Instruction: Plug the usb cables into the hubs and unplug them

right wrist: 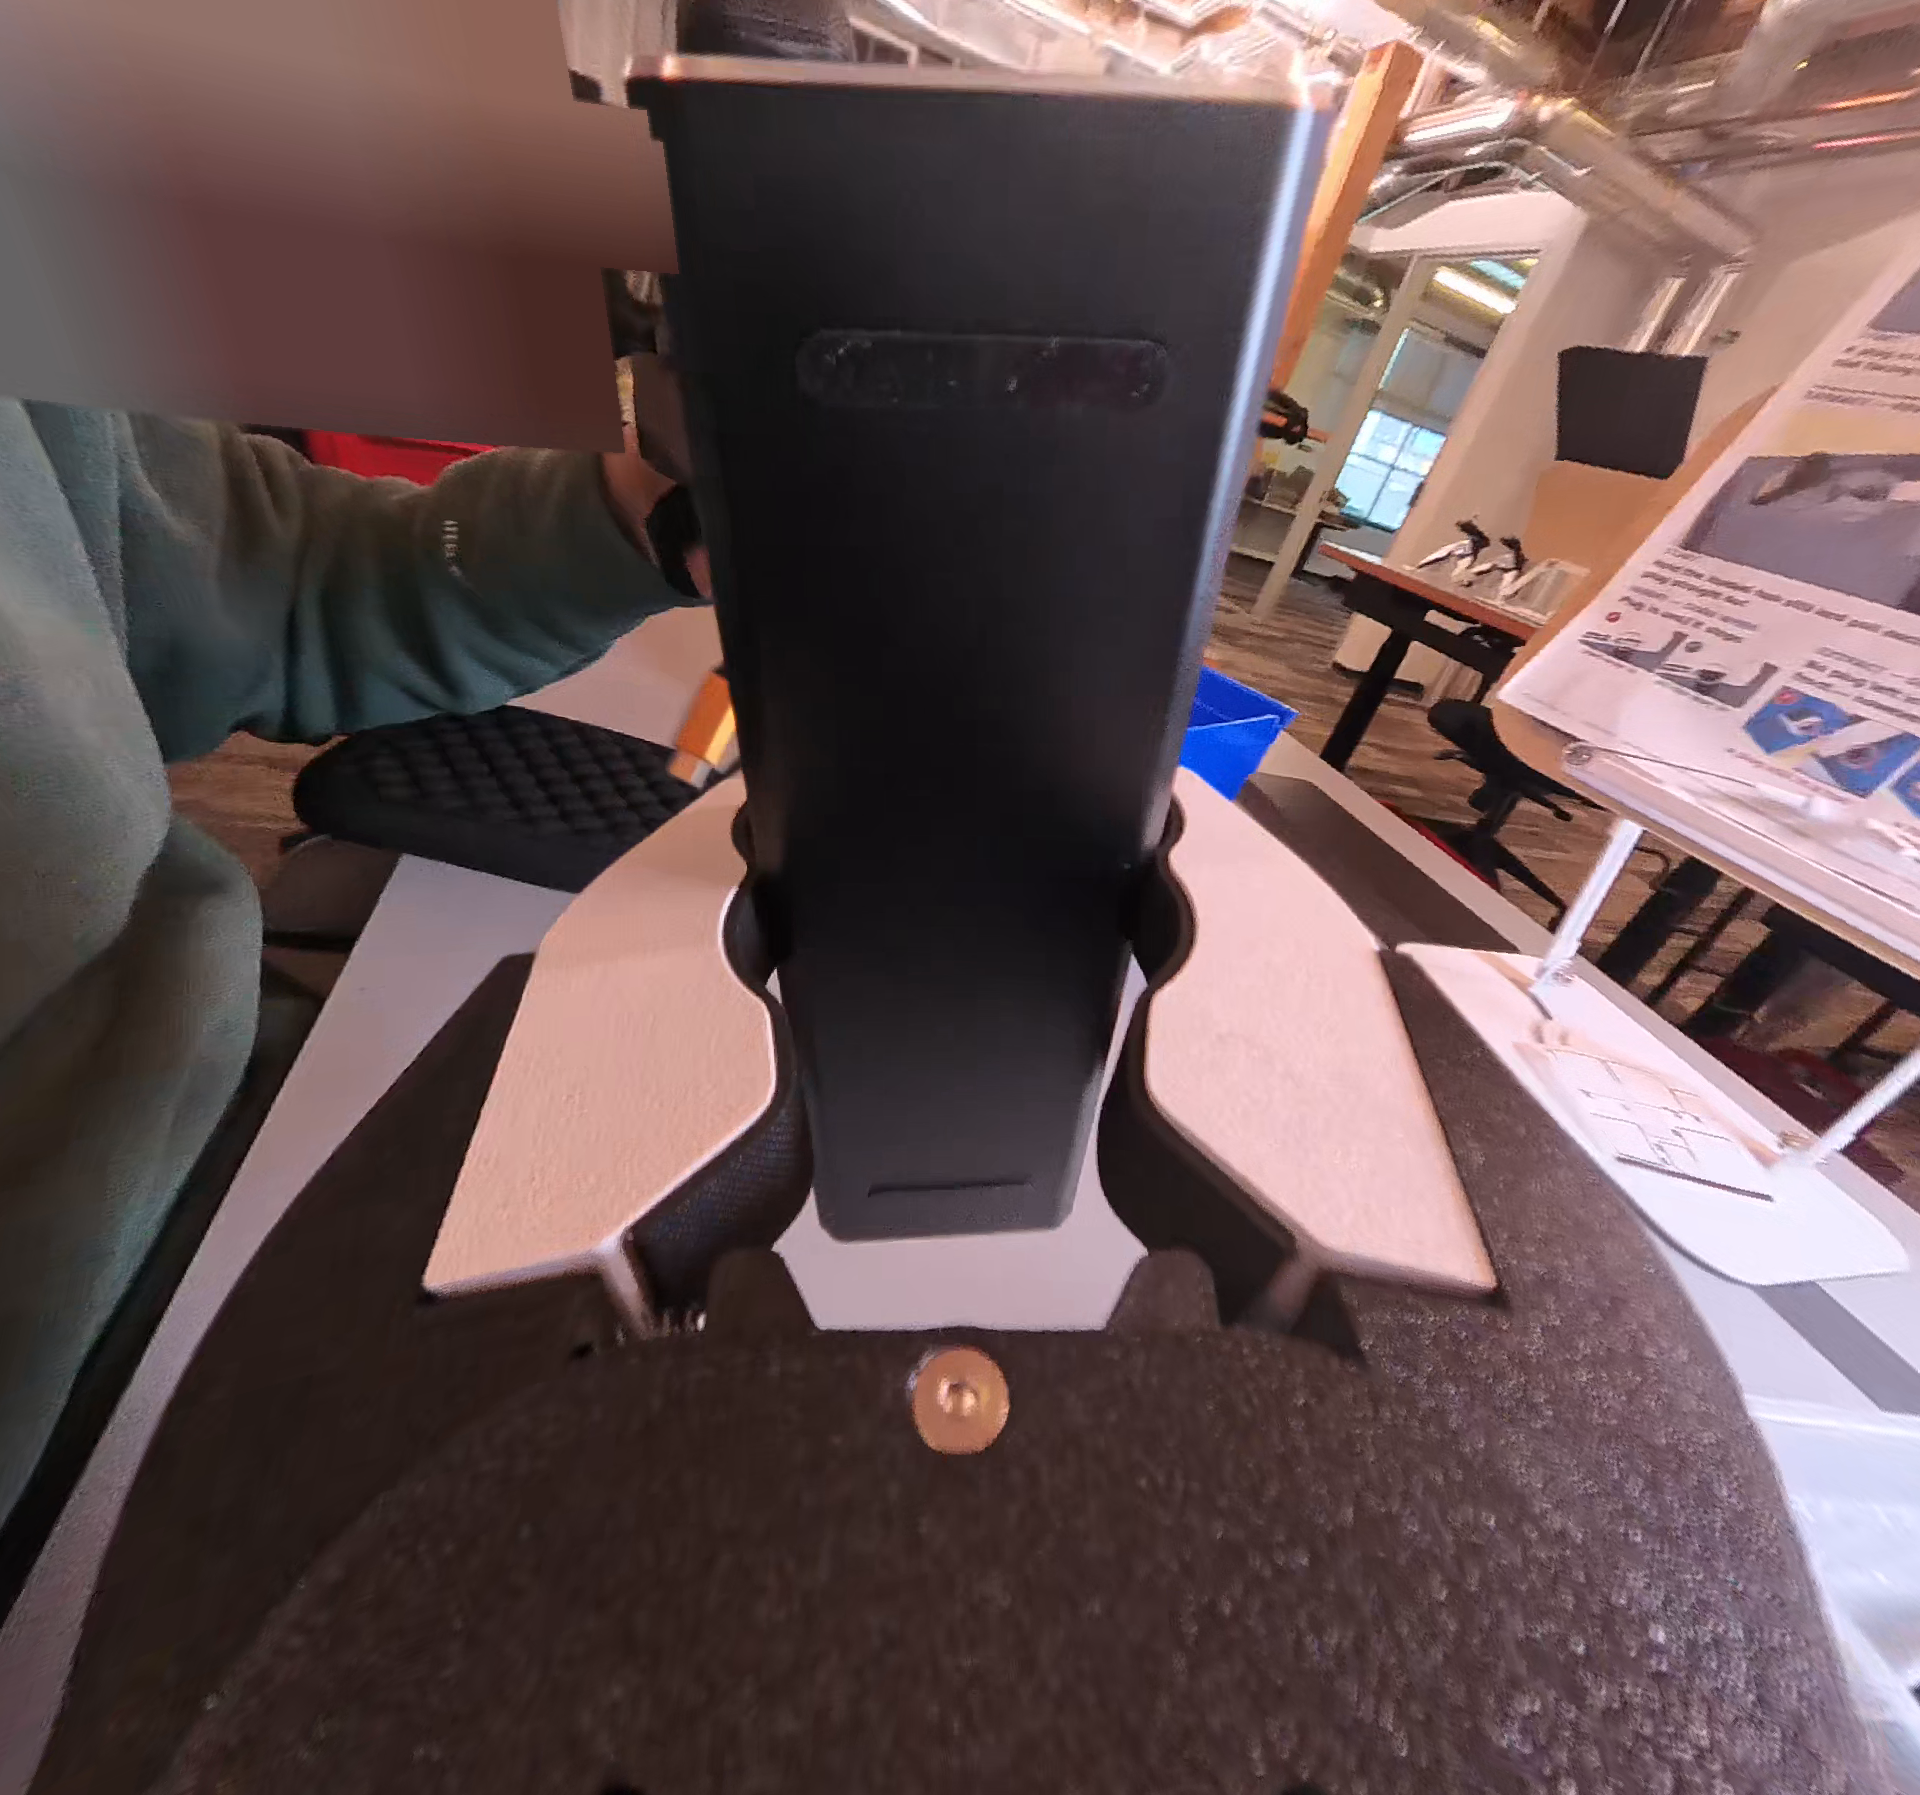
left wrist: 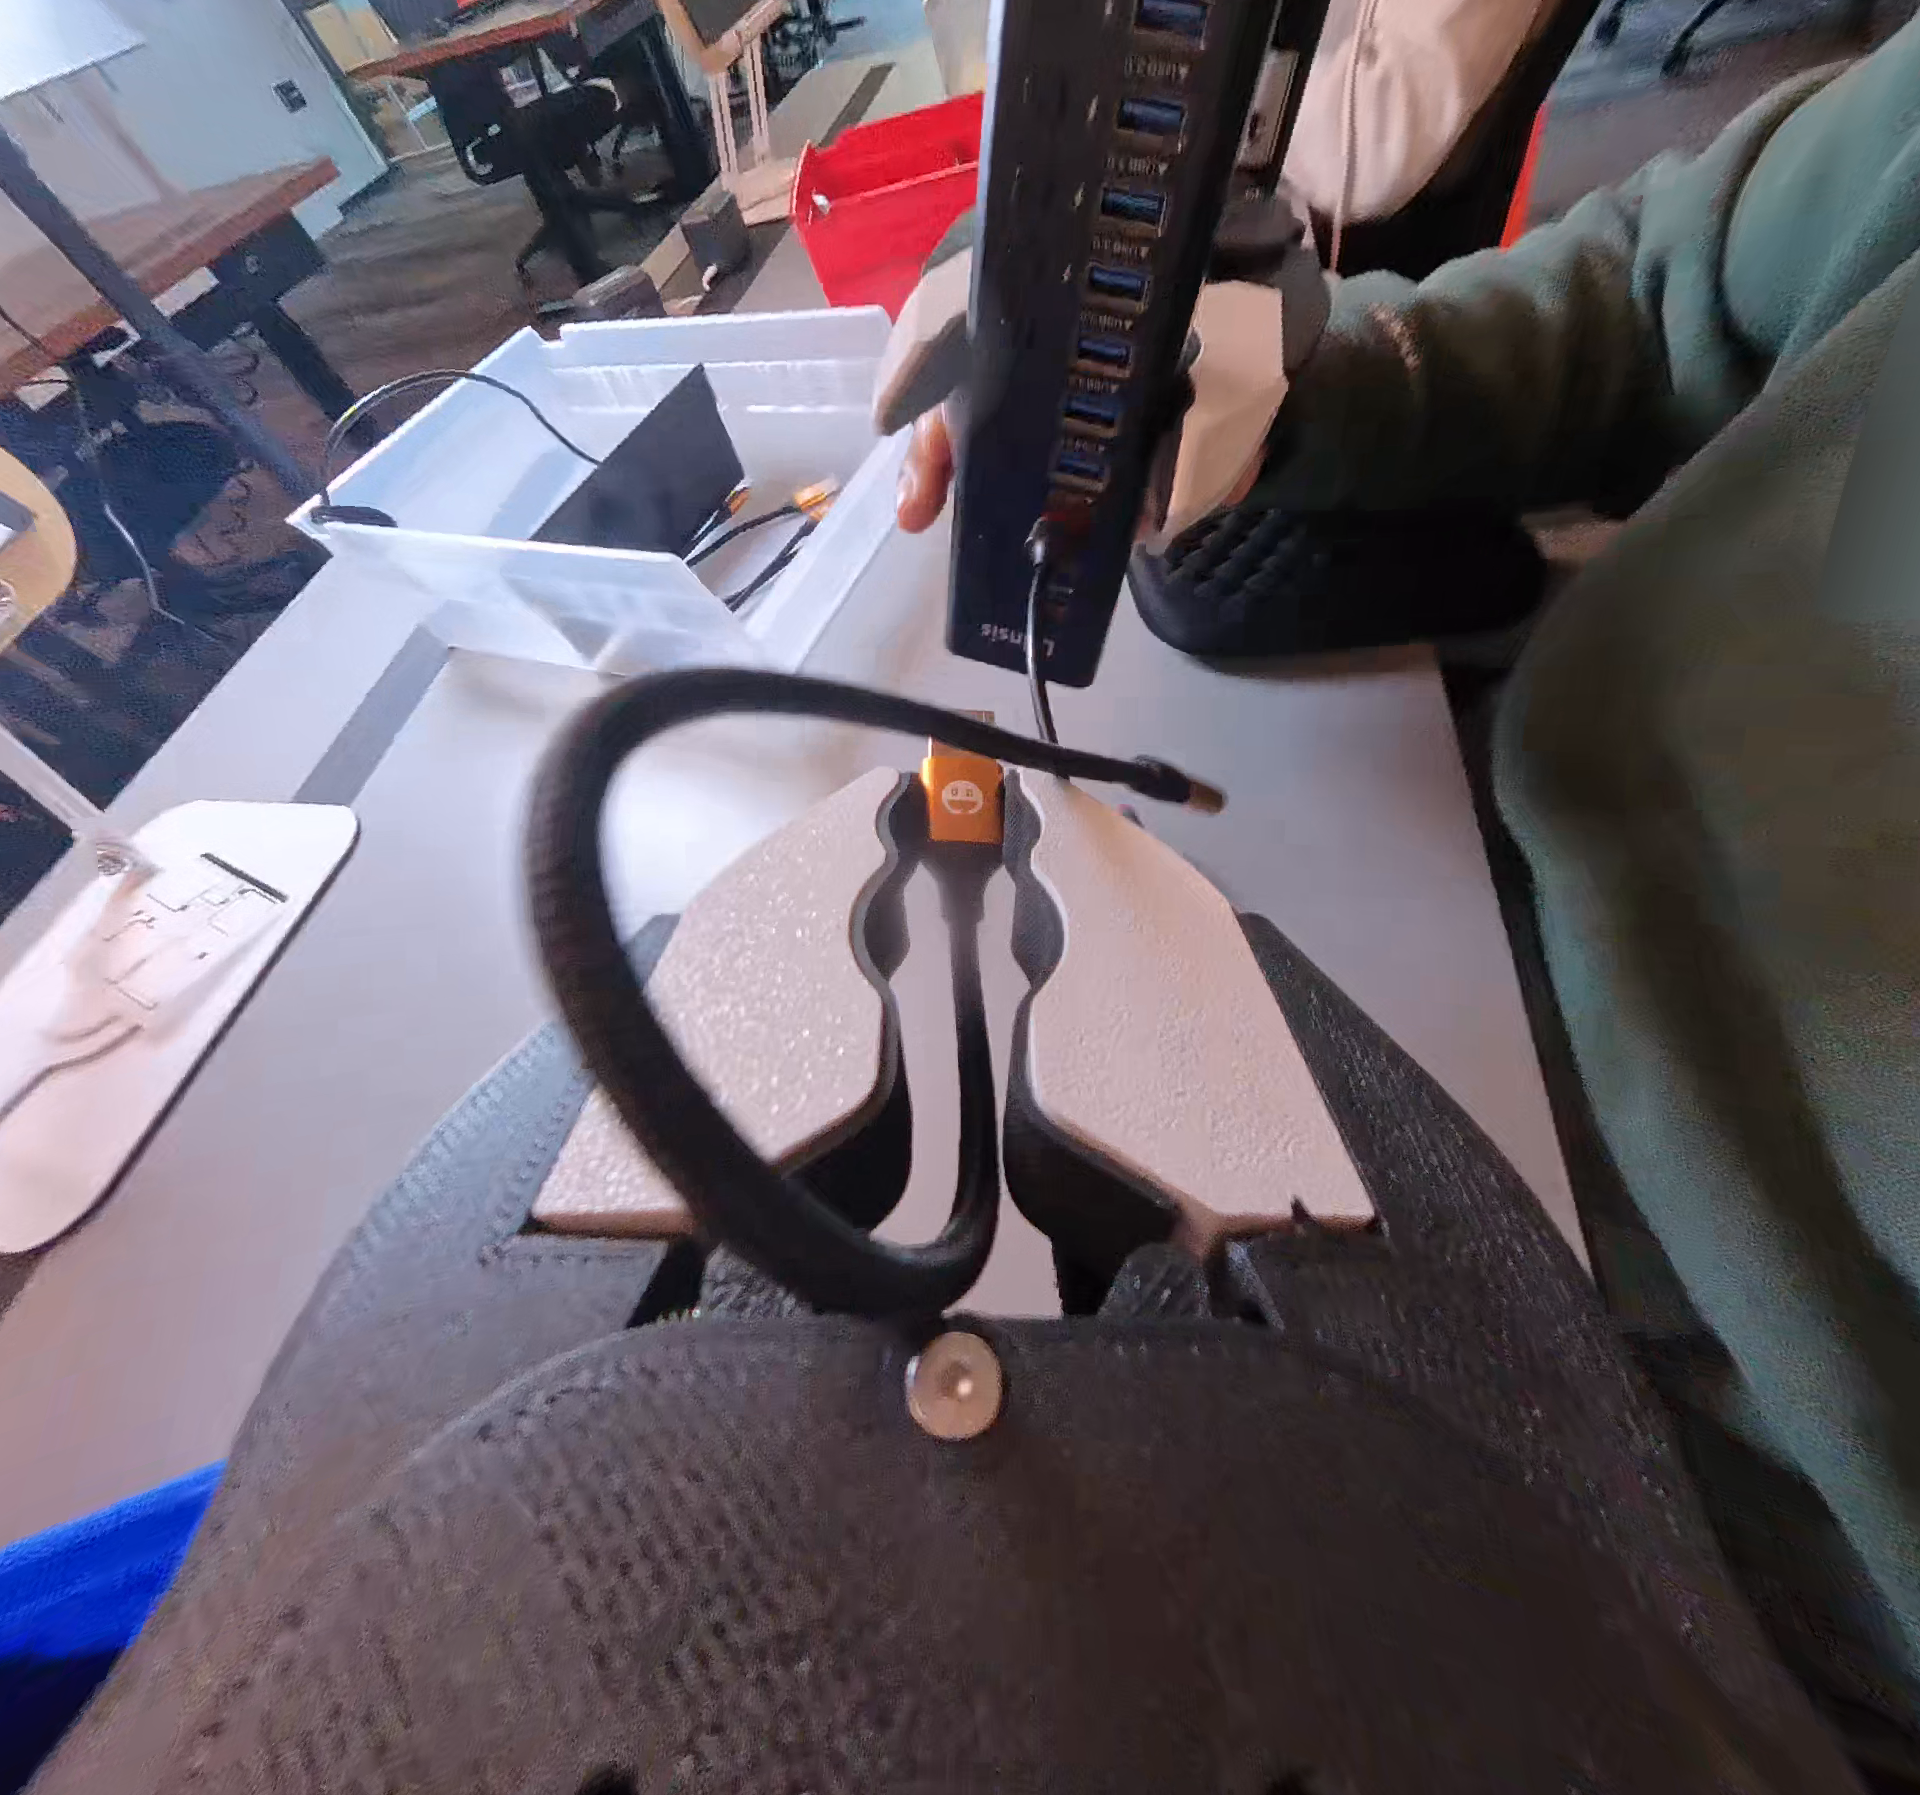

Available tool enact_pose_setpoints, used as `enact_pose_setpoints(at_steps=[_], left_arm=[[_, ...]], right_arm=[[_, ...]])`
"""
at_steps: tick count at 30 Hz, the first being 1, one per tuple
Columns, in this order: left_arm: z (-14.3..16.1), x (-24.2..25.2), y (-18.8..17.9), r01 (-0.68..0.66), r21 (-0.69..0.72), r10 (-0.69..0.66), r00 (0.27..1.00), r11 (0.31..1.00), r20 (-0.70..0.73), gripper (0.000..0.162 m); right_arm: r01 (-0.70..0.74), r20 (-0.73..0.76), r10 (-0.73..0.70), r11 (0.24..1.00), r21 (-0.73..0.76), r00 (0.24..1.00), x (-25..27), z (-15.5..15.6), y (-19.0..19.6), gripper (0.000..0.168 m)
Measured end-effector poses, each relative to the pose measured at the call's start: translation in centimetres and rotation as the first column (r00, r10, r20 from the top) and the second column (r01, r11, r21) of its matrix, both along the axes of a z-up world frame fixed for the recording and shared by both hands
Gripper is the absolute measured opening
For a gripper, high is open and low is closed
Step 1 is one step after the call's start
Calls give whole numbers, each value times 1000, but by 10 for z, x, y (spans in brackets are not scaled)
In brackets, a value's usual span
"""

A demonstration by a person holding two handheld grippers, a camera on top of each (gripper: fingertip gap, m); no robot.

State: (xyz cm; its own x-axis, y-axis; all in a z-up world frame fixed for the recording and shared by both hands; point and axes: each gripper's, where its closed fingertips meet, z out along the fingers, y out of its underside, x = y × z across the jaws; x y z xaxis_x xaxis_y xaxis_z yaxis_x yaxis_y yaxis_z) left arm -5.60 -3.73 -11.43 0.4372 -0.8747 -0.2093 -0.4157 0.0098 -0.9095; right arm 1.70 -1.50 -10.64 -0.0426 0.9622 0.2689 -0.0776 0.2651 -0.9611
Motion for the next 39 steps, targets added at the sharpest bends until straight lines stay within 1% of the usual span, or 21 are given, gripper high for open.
enact_pose_setpoints(at_steps=[2, 4, 5, 7, 8, 10, 12, 15, 16, 17, 18, 19, 21, 23, 24, 25, 28, 30, 32, 35, 39], left_arm=[[2, 0, 5, -3, -19, 3, 1000, 1000, 11, 15], [1, -11, 19, -50, -51, 51, 998, 997, 34, 15], [-5, -17, 25, -76, -76, 78, 997, 994, 23, 15], [-22, -30, 40, -147, -93, 146, 989, 985, -23, 15], [-30, -32, 42, -150, -119, 148, 989, 982, -23, 15], [-39, -34, 46, -158, -161, 159, 987, 974, -6, 15], [-57, -35, 48, -174, -197, 162, 984, 965, -74, 16], [-93, -14, 42, -126, -261, 79, 980, 957, -182, 16], [-101, -5, 37, -92, -294, 32, 978, 951, -205, 27], [-104, 0, 33, -73, -317, 1, 975, 946, -221, 42], [-101, 0, 29, -54, -324, -24, 972, 944, -234, 55], [-92, -3, 26, -39, -314, -38, 971, 949, -235, 65], [-62, -11, 21, -14, -264, -35, 983, 964, -179, 69], [-25, -10, 16, 19, -178, -32, 997, 984, -72, 62], [-12, -2, 13, 39, -132, -44, 998, 990, -38, 58], [-7, 8, 9, 60, -98, -64, 997, 993, -36, 57], [-16, 46, 1, 124, -45, -129, 984, 991, -121, 51], [-29, 68, 3, 147, -22, -149, 974, 989, -173, 42], [-39, 78, 10, 151, 15, -143, 964, 988, -224, 34], [-41, 86, 16, 151, 47, -138, 969, 987, -205, 17], [-49, 84, 15, 141, 32, -131, 968, 989, -214, 16]], right_arm=[[-22, -9, 22, 1000, -10, 1000, -2, 5, 0, 69], [-14, -32, 14, 1000, -8, 999, 2, 15, 6, 69], [-11, -41, 10, 1000, -12, 999, 7, 20, 9, 70], [25, -64, -25, 1000, -5, 998, 19, 29, 18, 69], [61, -67, -60, 998, 10, 996, 25, 33, 24, 70], [178, -63, -174, 982, 65, 983, 41, 40, 42, 70], [278, -69, -272, 956, 95, 960, 57, 47, 58, 70], [255, -89, -251, 966, 49, 964, 63, 49, 58, 70], [238, -82, -234, 970, 41, 969, 60, 46, 56, 70], [224, -70, -221, 974, 39, 973, 56, 41, 54, 70], [209, -56, -207, 977, 40, 977, 52, 35, 52, 70], [189, -42, -188, 981, 38, 981, 49, 30, 49, 70], [139, -20, -139, 990, 27, 990, 44, 22, 42, 70], [90, 6, -91, 996, 26, 996, 37, 14, 34, 70], [69, 26, -69, 997, 32, 997, 31, 10, 30, 69], [49, 47, -51, 998, 41, 998, 24, 6, 25, 69], [-11, 88, 5, 998, 66, 996, 4, -3, 8, 69], [-39, 97, 31, 996, 75, 995, -4, -7, -1, 70], [-59, 107, 51, 995, 79, 993, -10, -11, -8, 70], [-76, 101, 68, 994, 74, 993, -14, -13, -13, 70], [-100, 124, 92, 993, 67, 988, -17, -21, -14, 70]])
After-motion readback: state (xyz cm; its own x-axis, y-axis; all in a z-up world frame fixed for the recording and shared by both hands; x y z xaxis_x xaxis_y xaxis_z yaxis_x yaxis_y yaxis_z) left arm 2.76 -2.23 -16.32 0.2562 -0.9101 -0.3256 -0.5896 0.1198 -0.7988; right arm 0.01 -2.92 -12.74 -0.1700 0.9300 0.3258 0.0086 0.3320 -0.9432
